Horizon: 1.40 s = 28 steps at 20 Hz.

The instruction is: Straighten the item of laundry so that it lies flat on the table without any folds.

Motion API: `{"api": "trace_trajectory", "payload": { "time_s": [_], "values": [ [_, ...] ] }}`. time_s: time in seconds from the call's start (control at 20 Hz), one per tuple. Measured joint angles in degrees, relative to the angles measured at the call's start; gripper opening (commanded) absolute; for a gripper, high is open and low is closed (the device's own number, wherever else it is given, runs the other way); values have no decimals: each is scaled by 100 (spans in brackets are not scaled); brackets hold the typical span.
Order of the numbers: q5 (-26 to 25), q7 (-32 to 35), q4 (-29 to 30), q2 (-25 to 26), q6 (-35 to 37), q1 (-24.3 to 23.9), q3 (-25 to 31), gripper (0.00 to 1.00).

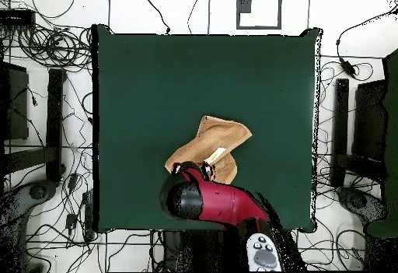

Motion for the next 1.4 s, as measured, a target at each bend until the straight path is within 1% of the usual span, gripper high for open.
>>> {"api": "trace_trajectory", "payload": {
  "time_s": [0.35,0.55,1.15,1.4],
  "values": [
    [-163,0,-288,532,-391,-195,-23,100],
    [-248,0,-360,724,-510,-246,-82,100],
    [-503,0,-358,756,-527,-244,-395,100],
    [-506,0,-358,757,-802,-291,-399,100]
  ]
}}
